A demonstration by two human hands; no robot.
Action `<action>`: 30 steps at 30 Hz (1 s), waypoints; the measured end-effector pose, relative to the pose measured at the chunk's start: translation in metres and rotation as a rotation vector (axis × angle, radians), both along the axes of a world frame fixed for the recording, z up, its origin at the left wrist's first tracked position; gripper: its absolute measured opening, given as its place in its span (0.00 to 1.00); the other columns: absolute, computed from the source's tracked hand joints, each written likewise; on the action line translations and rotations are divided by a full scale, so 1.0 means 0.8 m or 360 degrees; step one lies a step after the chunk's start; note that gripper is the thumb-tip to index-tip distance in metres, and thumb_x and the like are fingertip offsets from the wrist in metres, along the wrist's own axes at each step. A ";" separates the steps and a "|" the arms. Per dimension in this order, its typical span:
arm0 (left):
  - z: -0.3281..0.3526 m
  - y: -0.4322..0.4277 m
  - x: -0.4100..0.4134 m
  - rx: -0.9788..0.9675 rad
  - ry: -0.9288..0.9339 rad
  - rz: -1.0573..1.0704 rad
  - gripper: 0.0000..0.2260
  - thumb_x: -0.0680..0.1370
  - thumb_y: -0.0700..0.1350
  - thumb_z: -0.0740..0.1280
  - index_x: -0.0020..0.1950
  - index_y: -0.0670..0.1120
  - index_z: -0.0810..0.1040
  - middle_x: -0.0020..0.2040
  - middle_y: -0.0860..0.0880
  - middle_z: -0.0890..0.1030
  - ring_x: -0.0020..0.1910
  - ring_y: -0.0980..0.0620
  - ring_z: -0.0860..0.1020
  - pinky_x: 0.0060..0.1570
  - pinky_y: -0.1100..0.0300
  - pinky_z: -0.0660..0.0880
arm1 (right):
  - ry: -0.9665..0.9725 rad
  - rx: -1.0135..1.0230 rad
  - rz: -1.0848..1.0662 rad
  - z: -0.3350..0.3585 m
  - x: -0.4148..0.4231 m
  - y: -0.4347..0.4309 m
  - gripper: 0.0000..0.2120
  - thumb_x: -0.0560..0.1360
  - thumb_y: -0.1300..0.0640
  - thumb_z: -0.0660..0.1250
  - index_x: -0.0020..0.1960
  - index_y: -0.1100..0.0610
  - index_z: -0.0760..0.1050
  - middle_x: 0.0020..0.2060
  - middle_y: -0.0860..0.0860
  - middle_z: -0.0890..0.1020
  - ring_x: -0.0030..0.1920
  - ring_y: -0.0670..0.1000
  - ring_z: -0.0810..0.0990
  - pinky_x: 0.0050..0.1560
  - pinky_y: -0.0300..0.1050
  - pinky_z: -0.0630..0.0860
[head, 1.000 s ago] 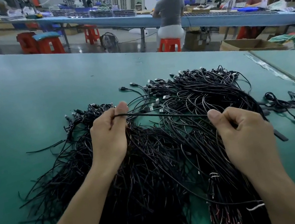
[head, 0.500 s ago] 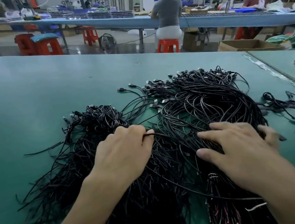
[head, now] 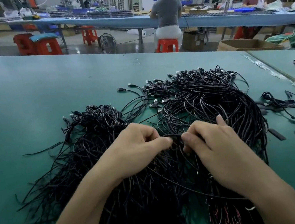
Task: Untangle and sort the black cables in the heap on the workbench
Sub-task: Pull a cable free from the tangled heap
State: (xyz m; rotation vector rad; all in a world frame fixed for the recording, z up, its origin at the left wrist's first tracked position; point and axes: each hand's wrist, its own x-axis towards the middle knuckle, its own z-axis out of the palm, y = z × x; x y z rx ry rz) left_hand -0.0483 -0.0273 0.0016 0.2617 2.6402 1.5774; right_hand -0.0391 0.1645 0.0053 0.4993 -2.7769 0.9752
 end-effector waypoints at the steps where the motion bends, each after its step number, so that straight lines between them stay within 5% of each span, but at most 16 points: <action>1: 0.003 -0.001 0.002 0.0000 -0.0113 -0.0056 0.20 0.76 0.57 0.70 0.28 0.49 0.74 0.23 0.54 0.65 0.23 0.56 0.61 0.24 0.65 0.60 | -0.0001 -0.0077 -0.0012 -0.001 -0.001 0.002 0.14 0.80 0.45 0.54 0.40 0.47 0.73 0.30 0.42 0.82 0.36 0.40 0.79 0.78 0.43 0.51; 3: 0.010 -0.004 0.007 0.0077 -0.0358 -0.0283 0.25 0.78 0.62 0.65 0.26 0.49 0.72 0.22 0.53 0.63 0.21 0.55 0.59 0.22 0.65 0.59 | 0.0058 -0.0261 -0.0017 -0.003 -0.003 0.002 0.12 0.82 0.48 0.58 0.41 0.46 0.72 0.32 0.44 0.82 0.31 0.41 0.78 0.56 0.41 0.72; 5: 0.016 -0.003 0.014 0.0350 -0.0518 -0.0614 0.26 0.80 0.62 0.62 0.26 0.50 0.70 0.22 0.52 0.62 0.21 0.54 0.57 0.22 0.64 0.55 | 0.0164 -0.0439 -0.0002 -0.003 -0.002 -0.002 0.11 0.81 0.47 0.61 0.41 0.46 0.74 0.30 0.47 0.79 0.27 0.48 0.73 0.31 0.42 0.70; 9: 0.025 -0.002 0.020 0.1306 -0.0671 -0.0953 0.21 0.79 0.57 0.65 0.29 0.49 0.74 0.23 0.55 0.61 0.21 0.58 0.56 0.20 0.66 0.53 | 0.0019 -0.0670 0.0202 -0.003 0.003 -0.016 0.17 0.79 0.41 0.60 0.39 0.50 0.75 0.24 0.46 0.68 0.24 0.44 0.61 0.23 0.44 0.60; 13: 0.024 0.009 0.009 0.1874 -0.0534 -0.0587 0.19 0.80 0.55 0.61 0.36 0.47 0.81 0.22 0.56 0.62 0.20 0.60 0.57 0.17 0.70 0.59 | -0.0241 -0.0375 0.0372 -0.010 0.010 -0.031 0.15 0.82 0.48 0.60 0.37 0.48 0.73 0.23 0.44 0.69 0.24 0.43 0.62 0.24 0.38 0.60; 16: 0.006 0.018 0.000 0.1743 -0.0221 -0.0110 0.20 0.79 0.54 0.60 0.42 0.44 0.87 0.28 0.52 0.74 0.25 0.58 0.71 0.23 0.67 0.70 | -0.0380 -0.0142 0.0483 -0.007 0.015 -0.032 0.15 0.82 0.50 0.60 0.38 0.49 0.74 0.23 0.43 0.72 0.22 0.44 0.64 0.23 0.36 0.61; 20: -0.012 0.017 -0.005 0.1029 0.0185 0.0070 0.18 0.80 0.53 0.58 0.47 0.46 0.86 0.40 0.46 0.85 0.40 0.49 0.83 0.41 0.60 0.80 | -0.0341 -0.0234 0.0454 0.007 0.016 -0.018 0.12 0.80 0.50 0.63 0.42 0.52 0.80 0.23 0.42 0.73 0.22 0.42 0.66 0.23 0.35 0.62; 24: -0.004 0.017 0.008 0.0347 -0.0172 -0.0350 0.22 0.83 0.53 0.57 0.35 0.52 0.84 0.30 0.51 0.82 0.27 0.55 0.78 0.27 0.66 0.73 | -0.0037 -0.0577 0.0352 0.020 0.012 -0.005 0.09 0.75 0.48 0.71 0.37 0.50 0.81 0.23 0.42 0.76 0.22 0.40 0.70 0.25 0.29 0.64; 27: 0.004 0.019 0.017 0.0397 -0.0379 -0.0470 0.28 0.79 0.63 0.56 0.30 0.48 0.81 0.20 0.53 0.70 0.18 0.57 0.65 0.20 0.69 0.62 | 0.0082 -0.0766 0.0237 0.021 0.008 0.002 0.12 0.68 0.42 0.72 0.37 0.50 0.82 0.22 0.45 0.74 0.23 0.42 0.66 0.23 0.34 0.63; 30: 0.012 0.015 0.020 0.0836 -0.0629 -0.0663 0.30 0.82 0.61 0.55 0.27 0.45 0.73 0.19 0.53 0.62 0.17 0.57 0.59 0.18 0.69 0.57 | 0.0060 -0.0909 0.0193 0.013 0.006 -0.004 0.13 0.69 0.40 0.70 0.38 0.50 0.82 0.26 0.51 0.77 0.25 0.49 0.69 0.25 0.46 0.65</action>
